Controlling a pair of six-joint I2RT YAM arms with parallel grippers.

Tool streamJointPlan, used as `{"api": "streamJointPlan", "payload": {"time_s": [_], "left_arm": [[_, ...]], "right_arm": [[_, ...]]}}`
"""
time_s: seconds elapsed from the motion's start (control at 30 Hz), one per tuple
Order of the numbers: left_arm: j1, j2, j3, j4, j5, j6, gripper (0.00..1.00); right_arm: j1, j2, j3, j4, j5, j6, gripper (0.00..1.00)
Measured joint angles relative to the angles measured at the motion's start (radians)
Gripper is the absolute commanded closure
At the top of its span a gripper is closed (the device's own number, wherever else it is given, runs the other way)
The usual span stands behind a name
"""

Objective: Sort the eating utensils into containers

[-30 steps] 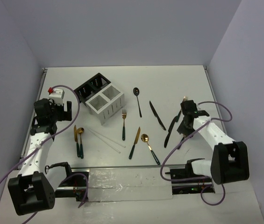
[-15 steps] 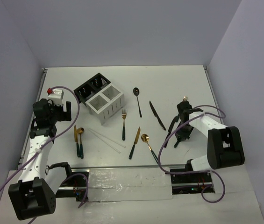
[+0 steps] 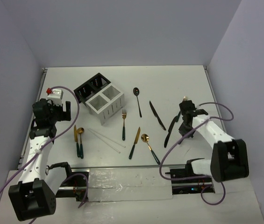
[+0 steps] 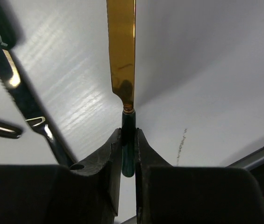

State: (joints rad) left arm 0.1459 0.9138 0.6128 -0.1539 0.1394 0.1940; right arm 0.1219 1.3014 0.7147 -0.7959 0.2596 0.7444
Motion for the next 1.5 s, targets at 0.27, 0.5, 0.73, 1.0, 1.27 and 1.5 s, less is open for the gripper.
{"api": "streamJointPlan", "payload": {"time_s": [0.27, 0.5, 0.73, 1.0, 1.27, 1.5], "left_arm": [[0.0, 0.009, 0.0, 0.007, -0.006, -0.009, 0.08], [0.0, 0.053, -0.008, 0.035, -0.049, -0.025, 0.08], [0.0, 0.085, -0.026, 0.06, -0.108, -0.029, 0.08], [0.0, 0.129, -0.029, 0.081, -0.171, -0.029, 0.1], [0.0, 0.169, -0.029, 0.094, -0.197, -0.029, 0.1], [0.0, 0.169, -0.029, 0.097, -0.2, -0.029, 0.1]], "right_arm": [[0.023, -0.294, 0.17, -0.032, 0.171, 0.017, 1.0], [0.37, -0.315, 0.295, 0.304, 0.347, -0.087, 1.0], [0.579, -0.001, 0.445, 0.992, 0.325, -0.373, 1.0], [0.643, 0.544, 0.721, 1.454, 0.107, -0.612, 1.0], [0.659, 0.863, 0.958, 1.453, -0.056, -0.667, 1.0], [0.659, 1.012, 1.162, 1.328, -0.069, -0.728, 1.0]]}}
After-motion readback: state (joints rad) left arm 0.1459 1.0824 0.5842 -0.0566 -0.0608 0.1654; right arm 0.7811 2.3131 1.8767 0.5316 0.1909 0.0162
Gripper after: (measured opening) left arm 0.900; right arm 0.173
